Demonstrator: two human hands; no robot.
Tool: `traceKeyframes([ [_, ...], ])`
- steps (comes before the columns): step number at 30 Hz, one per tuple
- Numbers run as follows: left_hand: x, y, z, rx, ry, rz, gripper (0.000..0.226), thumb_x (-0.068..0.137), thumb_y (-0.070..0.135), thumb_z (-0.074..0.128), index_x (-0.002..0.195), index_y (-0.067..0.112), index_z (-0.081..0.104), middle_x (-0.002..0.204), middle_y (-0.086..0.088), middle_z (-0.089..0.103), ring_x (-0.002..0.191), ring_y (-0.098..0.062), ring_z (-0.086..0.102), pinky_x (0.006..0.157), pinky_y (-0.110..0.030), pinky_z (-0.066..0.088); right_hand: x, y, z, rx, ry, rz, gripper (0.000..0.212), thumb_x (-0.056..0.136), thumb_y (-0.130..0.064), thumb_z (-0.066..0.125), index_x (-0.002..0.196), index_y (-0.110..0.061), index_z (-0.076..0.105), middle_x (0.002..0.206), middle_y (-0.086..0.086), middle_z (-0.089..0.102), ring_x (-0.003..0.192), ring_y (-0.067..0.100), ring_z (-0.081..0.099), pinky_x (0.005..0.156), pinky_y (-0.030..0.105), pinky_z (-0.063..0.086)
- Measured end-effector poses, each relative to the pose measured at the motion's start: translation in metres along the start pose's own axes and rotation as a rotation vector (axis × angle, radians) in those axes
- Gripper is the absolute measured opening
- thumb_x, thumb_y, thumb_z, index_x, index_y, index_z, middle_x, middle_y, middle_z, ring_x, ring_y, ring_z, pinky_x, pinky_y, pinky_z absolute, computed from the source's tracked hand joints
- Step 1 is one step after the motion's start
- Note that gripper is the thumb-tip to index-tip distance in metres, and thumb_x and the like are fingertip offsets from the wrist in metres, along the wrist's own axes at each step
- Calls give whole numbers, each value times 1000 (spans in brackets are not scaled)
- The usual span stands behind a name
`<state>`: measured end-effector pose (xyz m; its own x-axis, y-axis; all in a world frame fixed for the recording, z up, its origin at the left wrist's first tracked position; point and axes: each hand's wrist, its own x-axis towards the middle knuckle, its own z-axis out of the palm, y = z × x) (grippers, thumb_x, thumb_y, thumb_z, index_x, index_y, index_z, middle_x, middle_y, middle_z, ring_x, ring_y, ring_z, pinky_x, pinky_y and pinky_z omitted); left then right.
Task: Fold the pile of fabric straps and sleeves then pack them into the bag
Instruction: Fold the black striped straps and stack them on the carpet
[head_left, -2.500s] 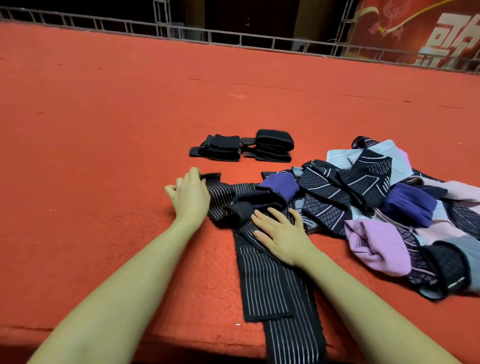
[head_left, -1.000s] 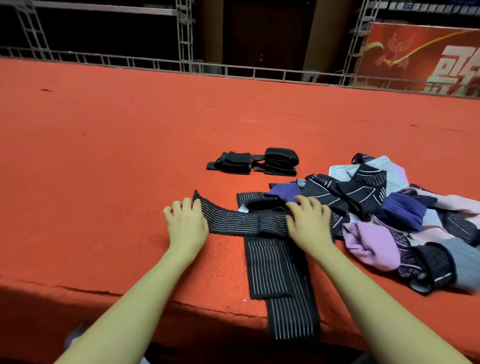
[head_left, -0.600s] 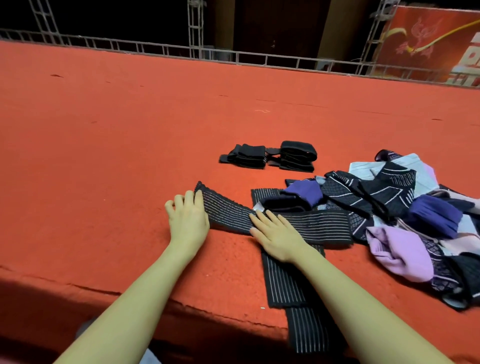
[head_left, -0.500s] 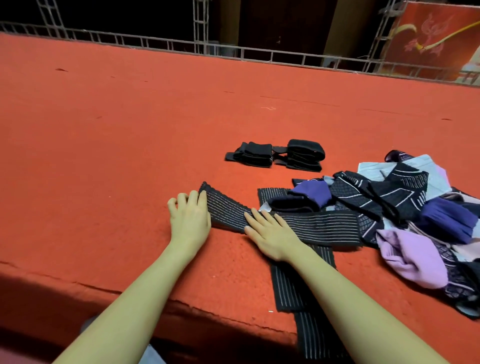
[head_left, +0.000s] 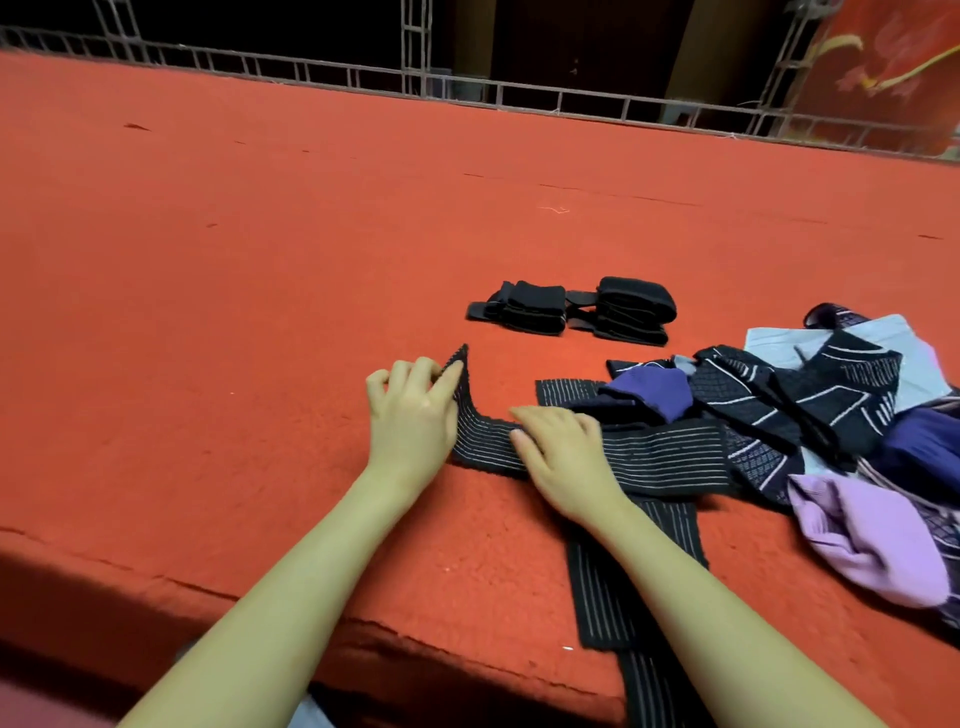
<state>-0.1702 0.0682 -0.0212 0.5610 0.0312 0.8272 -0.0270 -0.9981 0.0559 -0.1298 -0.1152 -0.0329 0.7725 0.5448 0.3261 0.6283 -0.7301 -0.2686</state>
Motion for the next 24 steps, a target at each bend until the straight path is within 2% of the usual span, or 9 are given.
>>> traceKeyframes([
  [2,9,25,1,-110,21,31,39,77,16,43,102,16,73,81,-1,60,75,-24,53,74,-34,23,-12,22,-14,-14,179,86,58,87,-47,23,118,-19,63,117,-3,63,110,25,53,89,33,23],
  [5,20,72,8,-194,-18,68,39,79,16,43,105,14,72,76,0,58,70,-24,53,71,-33,24,-37,60,-33,-82,397,269,47,85,-37,35,107,-10,67,101,9,64,92,36,56,81,42,36],
  [8,23,120,18,-257,-100,55,33,79,19,44,97,11,70,74,-1,59,68,-26,57,71,-33,25,-62,93,-48,-81,457,512,42,85,-31,42,108,-4,65,106,18,61,98,41,52,85,48,34],
  [11,20,157,23,-317,-110,47,21,78,21,47,78,11,65,72,0,59,67,-25,57,71,-31,27,-80,118,-54,-109,390,678,36,92,-29,52,116,-4,62,120,19,54,111,40,44,94,47,26],
  [13,20,176,24,-355,-83,40,17,79,22,49,73,11,61,70,0,59,66,-23,56,72,-31,28,-87,129,-53,-75,344,670,41,91,-38,54,118,-8,61,124,13,52,116,36,41,98,43,20],
  [15,22,191,25,-379,-69,51,15,81,22,52,73,11,59,69,1,57,66,-22,54,71,-31,30,-91,132,-51,-28,344,596,46,82,-46,50,113,-14,63,121,6,54,115,31,42,95,38,18],
  [19,23,205,35,-367,-68,150,12,80,19,53,72,11,58,68,-2,55,64,-24,53,69,-33,32,-92,133,-50,65,407,546,38,76,-46,52,100,-18,63,110,-2,56,109,25,44,88,32,17],
  [22,21,210,43,-350,-82,198,13,79,18,53,70,10,57,67,-3,54,62,-25,52,67,-33,31,-94,136,-49,151,486,513,32,79,-48,48,89,-20,61,98,-10,50,102,18,40,82,28,14],
  [24,18,214,46,-354,-134,217,13,78,18,54,70,10,57,68,-3,55,63,-25,53,66,-33,31,-96,137,-46,194,514,492,33,82,-48,45,89,-21,62,94,-11,53,99,17,42,80,27,14],
])
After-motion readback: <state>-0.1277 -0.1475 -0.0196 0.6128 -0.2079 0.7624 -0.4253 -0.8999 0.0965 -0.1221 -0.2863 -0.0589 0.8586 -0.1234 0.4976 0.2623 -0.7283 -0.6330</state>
